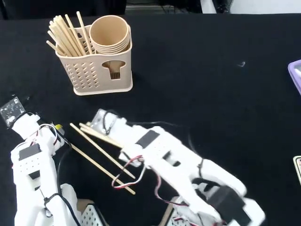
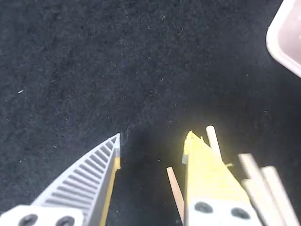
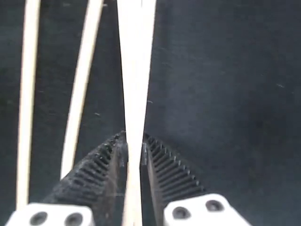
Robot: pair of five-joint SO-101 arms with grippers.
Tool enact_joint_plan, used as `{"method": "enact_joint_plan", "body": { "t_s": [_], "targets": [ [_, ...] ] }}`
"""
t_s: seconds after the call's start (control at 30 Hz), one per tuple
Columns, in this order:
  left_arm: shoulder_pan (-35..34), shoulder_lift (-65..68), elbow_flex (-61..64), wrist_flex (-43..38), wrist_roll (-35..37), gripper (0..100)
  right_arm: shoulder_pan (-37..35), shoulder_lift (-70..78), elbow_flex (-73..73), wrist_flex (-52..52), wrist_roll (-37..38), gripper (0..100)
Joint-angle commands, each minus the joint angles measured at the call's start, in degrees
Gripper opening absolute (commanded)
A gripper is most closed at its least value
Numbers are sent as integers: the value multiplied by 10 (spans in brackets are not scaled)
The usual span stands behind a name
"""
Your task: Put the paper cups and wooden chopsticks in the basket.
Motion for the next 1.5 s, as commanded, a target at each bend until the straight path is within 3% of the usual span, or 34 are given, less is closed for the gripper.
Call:
{"method": "enact_joint_plan", "body": {
  "t_s": [0.0,0.33,0.57,0.9,1.03,1.47],
  "targets": [
    [6,-12,-2,-11,5,213,46,-69,15,2,12,11],
    [24,-12,-1,-11,3,213,55,22,3,-25,33,18],
    [25,-12,-1,-11,3,213,56,113,-80,39,33,216],
    [28,-12,-2,-11,3,213,58,104,-83,4,33,156],
    [28,-12,-3,-11,3,213,58,102,-87,-5,29,5],
    [29,-12,-4,-11,3,213,57,-107,21,-6,9,11]
  ]
}}
